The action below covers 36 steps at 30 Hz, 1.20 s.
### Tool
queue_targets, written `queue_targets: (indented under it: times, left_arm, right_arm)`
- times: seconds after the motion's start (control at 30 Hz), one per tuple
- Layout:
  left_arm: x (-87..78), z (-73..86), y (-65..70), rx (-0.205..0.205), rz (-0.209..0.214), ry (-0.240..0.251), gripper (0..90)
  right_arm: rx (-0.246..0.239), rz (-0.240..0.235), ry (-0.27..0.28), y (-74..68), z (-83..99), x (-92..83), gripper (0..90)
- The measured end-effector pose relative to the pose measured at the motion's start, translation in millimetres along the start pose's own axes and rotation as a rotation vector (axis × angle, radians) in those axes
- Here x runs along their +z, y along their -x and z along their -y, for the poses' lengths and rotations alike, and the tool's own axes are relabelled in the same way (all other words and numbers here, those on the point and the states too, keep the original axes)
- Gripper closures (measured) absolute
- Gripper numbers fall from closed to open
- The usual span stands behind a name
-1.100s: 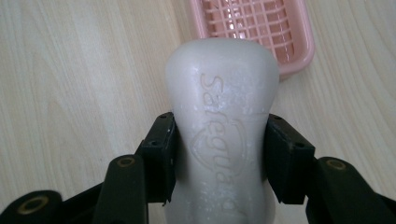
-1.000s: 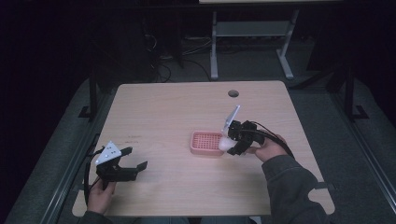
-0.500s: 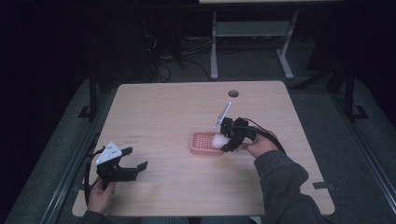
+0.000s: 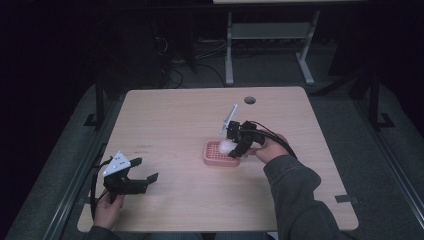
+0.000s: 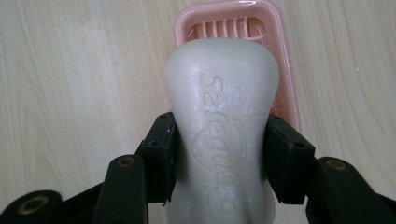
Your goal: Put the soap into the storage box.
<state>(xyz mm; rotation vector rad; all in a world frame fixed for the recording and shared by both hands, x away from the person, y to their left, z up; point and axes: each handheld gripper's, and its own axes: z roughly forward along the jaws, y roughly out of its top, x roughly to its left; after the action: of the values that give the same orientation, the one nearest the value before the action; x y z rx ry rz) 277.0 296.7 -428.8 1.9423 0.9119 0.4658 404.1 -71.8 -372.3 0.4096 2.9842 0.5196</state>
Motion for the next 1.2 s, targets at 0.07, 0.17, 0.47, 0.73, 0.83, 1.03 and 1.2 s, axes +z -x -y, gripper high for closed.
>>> queue_targets:
  times: [0.07, 0.17, 0.47, 0.73, 0.83, 1.03, 1.2]
  left_arm:
    - [-0.1, 0.0, 0.0, -0.001, 0.001, 0.002, 14.5]
    - [-0.1, 0.0, -0.1, -0.002, 0.001, 0.002, 14.5]
    - [0.2, -0.1, 0.6, 0.0, 0.002, 0.003, 14.5]
    - [0.2, -0.2, 0.8, 0.004, 0.002, 0.003, 14.6]
    - [0.2, -0.3, 0.9, 0.004, 0.001, 0.002, 14.5]
    - [0.3, -0.2, 0.7, 0.006, 0.002, 0.002, 14.5]
    - [0.0, -0.2, 0.4, 0.003, 0.003, 0.004, 14.5]
  right_arm:
    - [-0.005, 0.002, -0.005, 0.7, -3.6, 0.7, 48.9]
    - [-0.007, -0.002, 0.003, 1.7, -6.3, 1.4, 49.0]
    - [-0.031, -0.013, -0.024, 2.4, -20.3, 12.2, 48.9]
    - [-0.037, -0.017, -0.049, 6.2, -22.4, 23.3, 48.9]
    - [-0.03, -0.018, -0.055, 8.0, -22.5, 25.7, 48.9]
    - [-0.032, -0.019, -0.078, 10.1, -25.3, 37.0, 48.9]
    - [-0.027, -0.025, -0.088, 12.5, -27.4, 46.3, 48.8]
